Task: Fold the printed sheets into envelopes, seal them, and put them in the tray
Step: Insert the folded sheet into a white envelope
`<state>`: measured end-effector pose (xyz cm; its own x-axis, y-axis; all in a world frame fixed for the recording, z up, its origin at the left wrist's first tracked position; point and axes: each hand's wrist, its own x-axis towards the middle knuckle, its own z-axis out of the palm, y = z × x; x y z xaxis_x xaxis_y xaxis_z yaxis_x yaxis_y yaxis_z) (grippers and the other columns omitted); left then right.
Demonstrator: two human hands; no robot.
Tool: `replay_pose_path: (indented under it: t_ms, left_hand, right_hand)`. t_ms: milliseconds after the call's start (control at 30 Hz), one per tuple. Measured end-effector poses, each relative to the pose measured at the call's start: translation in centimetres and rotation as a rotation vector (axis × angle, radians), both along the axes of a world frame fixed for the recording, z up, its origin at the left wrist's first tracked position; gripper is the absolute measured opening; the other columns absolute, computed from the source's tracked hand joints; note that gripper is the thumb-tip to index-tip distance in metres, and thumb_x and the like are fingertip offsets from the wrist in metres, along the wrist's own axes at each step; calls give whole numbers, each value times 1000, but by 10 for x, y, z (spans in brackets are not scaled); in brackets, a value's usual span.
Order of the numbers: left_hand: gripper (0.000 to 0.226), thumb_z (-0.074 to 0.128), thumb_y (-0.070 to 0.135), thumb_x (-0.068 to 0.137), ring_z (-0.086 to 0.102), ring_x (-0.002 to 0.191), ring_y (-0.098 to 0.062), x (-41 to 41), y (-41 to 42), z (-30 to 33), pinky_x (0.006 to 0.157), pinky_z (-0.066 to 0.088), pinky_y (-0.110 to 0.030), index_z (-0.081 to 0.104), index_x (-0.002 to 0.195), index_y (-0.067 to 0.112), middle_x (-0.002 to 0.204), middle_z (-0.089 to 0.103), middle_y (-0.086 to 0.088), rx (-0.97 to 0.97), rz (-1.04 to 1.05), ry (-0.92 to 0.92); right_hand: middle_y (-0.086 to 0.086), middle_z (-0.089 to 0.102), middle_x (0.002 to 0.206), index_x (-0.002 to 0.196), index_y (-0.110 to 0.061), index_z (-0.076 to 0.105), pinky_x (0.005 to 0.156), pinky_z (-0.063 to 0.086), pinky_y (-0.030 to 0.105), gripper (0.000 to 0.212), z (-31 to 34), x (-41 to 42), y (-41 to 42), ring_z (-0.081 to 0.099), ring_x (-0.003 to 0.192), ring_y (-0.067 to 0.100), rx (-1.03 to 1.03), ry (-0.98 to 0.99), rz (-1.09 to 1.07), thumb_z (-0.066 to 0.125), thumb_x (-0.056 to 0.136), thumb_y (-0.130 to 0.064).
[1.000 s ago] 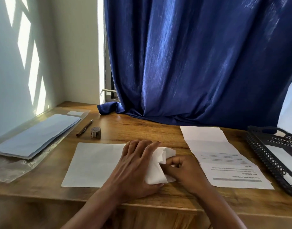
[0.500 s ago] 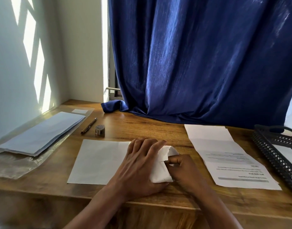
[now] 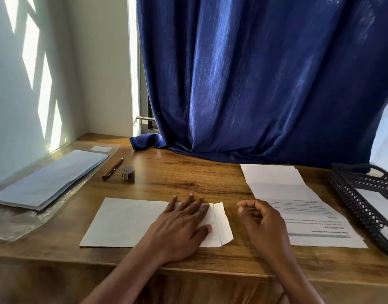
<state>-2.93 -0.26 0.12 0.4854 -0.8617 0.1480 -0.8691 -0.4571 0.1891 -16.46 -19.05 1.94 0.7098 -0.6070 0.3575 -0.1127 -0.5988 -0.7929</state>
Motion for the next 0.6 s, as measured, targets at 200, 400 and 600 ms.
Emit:
replay_pose_path:
  t_ms: [200,400,600]
  left_hand:
    - [61,16,54,108,-20,154,-3,5,-2,-5,127,-13,-37,4,164,34,170,-5,15,39,-4,-31]
    - [65,19,54,107,-14,155,-3,2,0,-5,128,-10,-36,-9,163,37,172,-1,13,-11,4,-8]
    - [59,21,52,109,-12,157,-6,0,-1,-1,129,-8,-40,-7,161,48,172,0,14,-12,-2,9]
  right_hand:
    - [-18,51,147,134,-37,64,119,30,31,34,-12,-2,2,39,138,2,-403,365,21,53,102,-35]
    - [-35,30,155,146,-54,43,118,4,20,41,-11,3,8,2,141,-16,-485,428,329,39,106,-46]
    - [-40,21,156,149,-58,33,120,2,21,43,-12,2,8,-2,143,-19,-518,482,418,34,107,-47]
